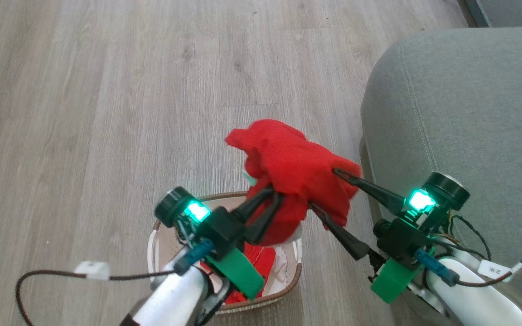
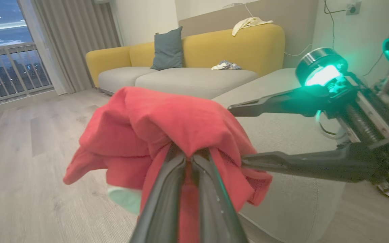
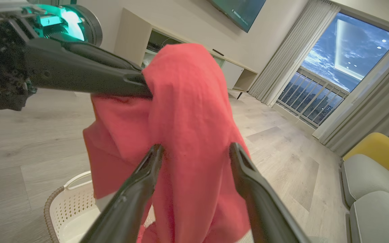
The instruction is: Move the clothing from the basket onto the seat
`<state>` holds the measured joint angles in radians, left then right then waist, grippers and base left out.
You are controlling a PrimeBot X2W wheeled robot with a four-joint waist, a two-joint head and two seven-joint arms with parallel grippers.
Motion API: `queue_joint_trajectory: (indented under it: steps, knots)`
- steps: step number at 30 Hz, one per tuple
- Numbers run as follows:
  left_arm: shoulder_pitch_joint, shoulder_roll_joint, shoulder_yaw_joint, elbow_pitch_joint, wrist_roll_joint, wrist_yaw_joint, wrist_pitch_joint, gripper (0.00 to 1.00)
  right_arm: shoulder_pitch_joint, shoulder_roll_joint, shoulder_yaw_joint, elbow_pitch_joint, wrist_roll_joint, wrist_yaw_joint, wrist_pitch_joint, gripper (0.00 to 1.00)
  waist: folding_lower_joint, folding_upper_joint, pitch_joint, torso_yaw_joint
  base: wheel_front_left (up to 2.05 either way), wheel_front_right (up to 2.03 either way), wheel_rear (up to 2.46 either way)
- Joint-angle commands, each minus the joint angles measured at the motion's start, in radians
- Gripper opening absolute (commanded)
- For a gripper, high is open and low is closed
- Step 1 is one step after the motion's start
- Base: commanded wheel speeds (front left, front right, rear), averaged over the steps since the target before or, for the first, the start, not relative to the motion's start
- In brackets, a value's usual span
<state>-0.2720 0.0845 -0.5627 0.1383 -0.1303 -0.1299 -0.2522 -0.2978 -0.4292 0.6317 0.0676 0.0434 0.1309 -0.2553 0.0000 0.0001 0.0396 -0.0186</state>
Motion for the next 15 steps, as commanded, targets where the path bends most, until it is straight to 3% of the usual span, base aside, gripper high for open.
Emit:
queue_joint_trajectory:
  steps: [1,7,15]
  knots:
    - [-0.062,0.02,-0.001,-0.035,0.01,0.0,-0.01,0.0,-0.043,-0.022,0.021,-0.014,0.0,0.0,-0.006,1.0,0.0,-0.0001,0.001,0.001,0.0,0.0,0.0]
    - [-0.098,0.061,-0.122,-0.037,0.015,-0.001,-0.01,0.0,-0.095,-0.044,0.129,0.037,0.023,0.0,-0.006,1.0,0.0,-0.0001,0.001,0.007,0.0,0.0,0.0]
    - [-0.122,0.073,-0.181,-0.033,-0.006,-0.001,-0.01,0.0,-0.138,-0.042,0.212,0.087,0.08,0.0,-0.006,1.0,0.0,-0.0001,0.0,0.02,0.0,0.0,0.0]
